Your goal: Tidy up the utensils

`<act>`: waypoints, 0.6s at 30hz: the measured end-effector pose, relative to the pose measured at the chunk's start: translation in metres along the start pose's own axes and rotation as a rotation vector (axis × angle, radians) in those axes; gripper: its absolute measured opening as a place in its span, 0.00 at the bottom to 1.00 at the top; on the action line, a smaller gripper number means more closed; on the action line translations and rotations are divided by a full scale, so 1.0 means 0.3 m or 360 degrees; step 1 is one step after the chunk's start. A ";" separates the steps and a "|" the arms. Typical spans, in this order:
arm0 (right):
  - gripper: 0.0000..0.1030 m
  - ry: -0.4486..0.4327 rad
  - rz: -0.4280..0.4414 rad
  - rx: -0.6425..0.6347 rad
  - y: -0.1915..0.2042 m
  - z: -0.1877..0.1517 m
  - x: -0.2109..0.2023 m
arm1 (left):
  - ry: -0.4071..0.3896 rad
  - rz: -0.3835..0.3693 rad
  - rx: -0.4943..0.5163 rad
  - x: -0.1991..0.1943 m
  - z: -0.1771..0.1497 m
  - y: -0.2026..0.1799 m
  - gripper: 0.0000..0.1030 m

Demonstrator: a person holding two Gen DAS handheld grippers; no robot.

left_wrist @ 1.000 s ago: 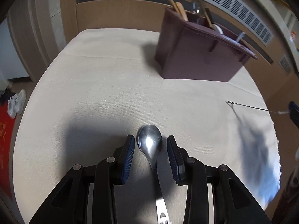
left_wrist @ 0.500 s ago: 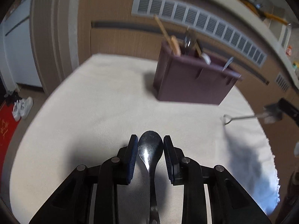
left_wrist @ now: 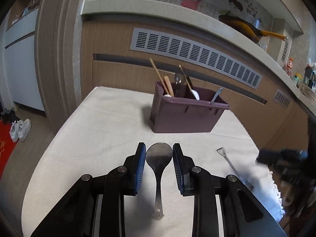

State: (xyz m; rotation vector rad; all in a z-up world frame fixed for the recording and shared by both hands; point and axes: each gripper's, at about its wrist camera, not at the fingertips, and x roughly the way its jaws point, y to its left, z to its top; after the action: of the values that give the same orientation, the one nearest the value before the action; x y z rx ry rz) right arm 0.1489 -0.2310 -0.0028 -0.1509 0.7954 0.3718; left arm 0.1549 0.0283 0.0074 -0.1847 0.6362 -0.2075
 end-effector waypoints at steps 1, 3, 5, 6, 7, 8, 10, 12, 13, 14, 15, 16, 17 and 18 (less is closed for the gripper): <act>0.25 0.0048 -0.0009 -0.0020 -0.002 -0.037 0.005 | -0.0005 -0.0004 0.0001 -0.009 0.002 -0.003 0.28; 0.25 0.0125 -0.0046 -0.0007 -0.006 -0.099 0.005 | -0.0006 -0.0007 0.0003 -0.019 0.004 -0.007 0.28; 0.25 0.0144 -0.0038 0.0094 -0.009 -0.175 -0.010 | -0.0005 -0.0014 -0.0006 -0.020 0.004 -0.008 0.28; 0.25 0.0146 -0.0032 0.0124 -0.006 -0.201 -0.013 | -0.0004 -0.0020 -0.0010 -0.019 0.005 -0.008 0.28; 0.25 0.0143 -0.0034 0.0151 -0.002 -0.223 -0.014 | -0.0002 -0.0024 -0.0013 -0.016 0.005 -0.009 0.28; 0.25 0.0142 -0.0037 0.0180 0.005 -0.249 -0.008 | 0.0003 -0.0026 -0.0013 -0.015 0.005 -0.012 0.28; 0.26 0.0162 -0.0068 0.0192 0.011 -0.269 0.018 | 0.0016 -0.0027 -0.0005 -0.009 0.004 -0.014 0.28; 0.26 0.0206 -0.0135 0.0210 0.007 -0.276 0.049 | 0.0016 -0.0022 0.0003 -0.012 0.004 -0.014 0.28; 0.26 0.0222 -0.0155 0.0224 -0.001 -0.274 0.065 | 0.0016 -0.0021 0.0003 -0.015 0.003 -0.013 0.28; 0.26 0.0217 -0.0161 0.0237 -0.008 -0.272 0.073 | 0.0016 -0.0018 -0.0002 -0.014 0.004 -0.013 0.28; 0.30 0.0204 -0.0159 0.0246 -0.012 -0.268 0.075 | 0.0017 -0.0011 -0.0010 -0.015 0.003 -0.008 0.28; 0.32 0.0204 -0.0149 0.0252 -0.016 -0.265 0.079 | 0.0018 -0.0006 -0.0016 -0.015 0.003 -0.005 0.28; 0.37 0.0207 -0.0136 0.0254 -0.018 -0.261 0.083 | 0.0022 -0.0001 -0.0021 -0.013 0.004 0.000 0.28; 0.42 0.0207 -0.0124 0.0252 -0.019 -0.259 0.087 | 0.0025 0.0005 -0.0031 -0.011 0.005 0.005 0.28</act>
State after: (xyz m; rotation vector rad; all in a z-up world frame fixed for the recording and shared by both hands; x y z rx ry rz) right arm 0.1159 -0.2503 -0.0754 -0.0576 0.9408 0.2258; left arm 0.1532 0.0306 0.0101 -0.2010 0.6541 -0.1997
